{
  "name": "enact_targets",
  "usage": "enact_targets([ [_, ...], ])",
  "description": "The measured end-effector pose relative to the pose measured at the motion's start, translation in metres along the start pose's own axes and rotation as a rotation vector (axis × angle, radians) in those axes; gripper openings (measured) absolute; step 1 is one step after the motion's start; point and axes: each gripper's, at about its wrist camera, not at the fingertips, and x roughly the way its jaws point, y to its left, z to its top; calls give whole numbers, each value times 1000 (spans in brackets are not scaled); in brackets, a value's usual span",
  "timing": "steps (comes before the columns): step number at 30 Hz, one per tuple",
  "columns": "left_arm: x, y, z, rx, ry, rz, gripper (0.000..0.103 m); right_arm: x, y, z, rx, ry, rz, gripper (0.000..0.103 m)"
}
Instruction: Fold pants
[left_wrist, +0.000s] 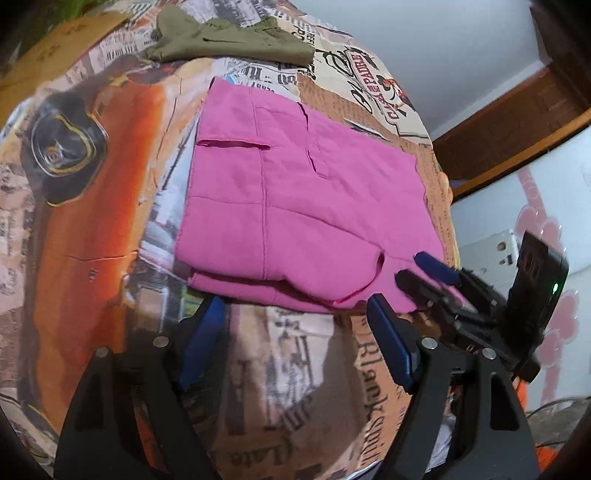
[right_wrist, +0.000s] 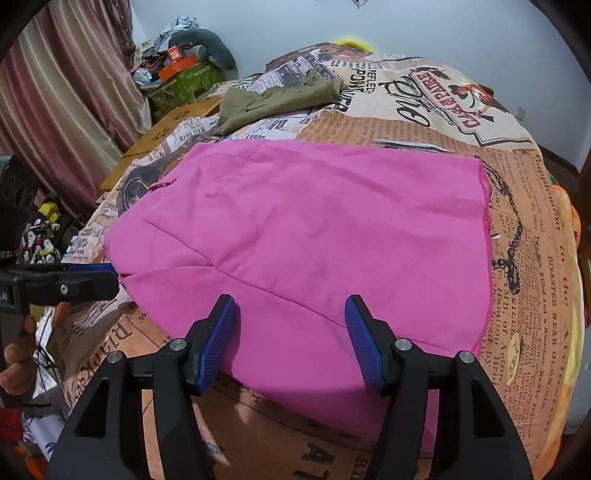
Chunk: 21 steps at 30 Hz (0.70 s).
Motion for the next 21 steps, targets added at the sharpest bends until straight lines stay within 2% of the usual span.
enact_targets([
  [4,2,3,6,-43,-12,-70,79,0,0,0,-3,-1,-1,58],
  [12,9,6,23,-106,-32,-71,79,2,-1,0,-7,2,6,58],
  [14,11,4,28,-105,-37,-39,73,2,-1,0,-10,5,7,59],
  [15,11,4,30,-104,-43,-20,62,2,-1,0,-14,8,8,59],
  [16,12,4,32,-100,-48,11,46,2,-1,1,-16,9,8,59],
  [17,14,5,35,-100,-48,34,39,2,-1,1,-19,10,9,59],
  [21,14,6,37,-102,-62,48,29,1,0,0,-22,9,10,59],
])
